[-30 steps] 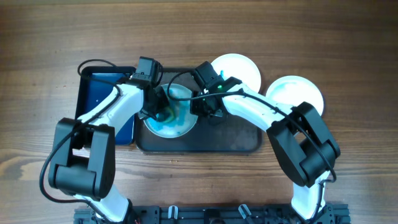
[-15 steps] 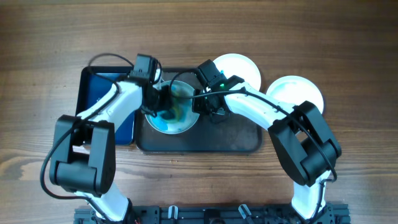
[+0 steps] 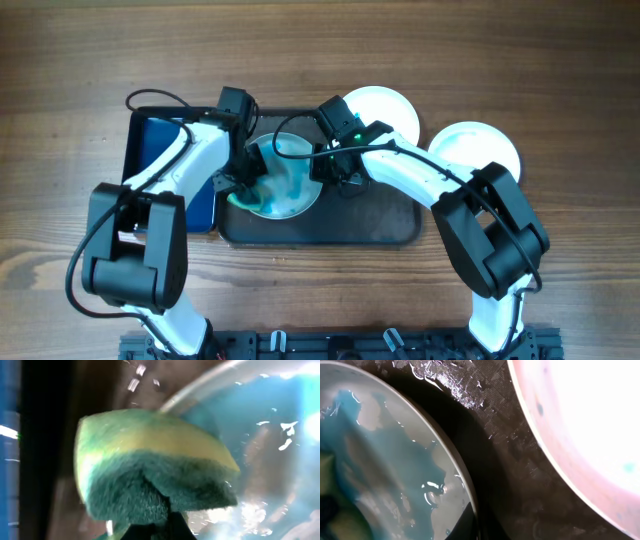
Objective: Clean dirty plates on tray and stack at the side
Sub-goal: 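Scrub the front plate with the sponge while the right gripper holds it, then return the sponge to the blue tray with the left gripper, then lift the front plate with the right gripper and stack it on the cleaned plate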
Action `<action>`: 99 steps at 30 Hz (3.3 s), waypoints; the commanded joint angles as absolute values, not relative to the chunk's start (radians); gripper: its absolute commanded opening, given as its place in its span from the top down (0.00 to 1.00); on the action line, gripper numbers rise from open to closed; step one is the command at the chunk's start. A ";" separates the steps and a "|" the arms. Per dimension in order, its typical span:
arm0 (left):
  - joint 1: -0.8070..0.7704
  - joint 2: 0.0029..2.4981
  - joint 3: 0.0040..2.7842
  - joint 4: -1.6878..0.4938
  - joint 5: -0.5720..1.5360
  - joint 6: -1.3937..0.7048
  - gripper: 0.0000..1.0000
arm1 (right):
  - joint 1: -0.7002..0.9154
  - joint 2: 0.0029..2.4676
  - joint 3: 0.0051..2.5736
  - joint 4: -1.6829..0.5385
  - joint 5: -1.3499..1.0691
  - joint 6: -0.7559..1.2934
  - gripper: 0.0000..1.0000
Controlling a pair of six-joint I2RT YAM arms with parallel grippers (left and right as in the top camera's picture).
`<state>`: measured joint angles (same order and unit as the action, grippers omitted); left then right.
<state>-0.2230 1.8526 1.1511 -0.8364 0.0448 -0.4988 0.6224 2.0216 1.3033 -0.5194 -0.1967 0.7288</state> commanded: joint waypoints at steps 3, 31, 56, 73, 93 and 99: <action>-0.272 1.876 1.139 -0.816 0.310 -0.400 0.96 | 0.624 2.038 1.302 -0.509 -0.220 0.706 0.96; -0.290 1.839 1.078 -0.720 0.026 -0.540 0.96 | 0.624 2.038 1.302 -0.505 -0.245 0.680 0.96; 0.073 1.755 1.573 -1.116 0.146 -0.475 0.96 | 0.655 1.953 1.346 -0.542 -0.117 0.500 0.96; 0.115 1.750 1.571 -1.160 0.145 -0.479 0.96 | 1.156 1.653 1.357 -0.616 1.407 0.157 0.96; 0.115 1.750 1.571 -1.162 0.146 -0.479 0.96 | 1.200 1.652 1.275 -0.073 1.515 -0.304 0.96; 0.089 1.750 1.571 -1.164 0.149 -0.478 0.96 | 1.193 1.651 1.183 -0.276 1.274 -0.007 0.96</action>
<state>0.1093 1.7596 1.5597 -1.1633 0.1299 -0.4946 1.2007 1.6707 1.2037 -0.1844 1.4197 -0.2382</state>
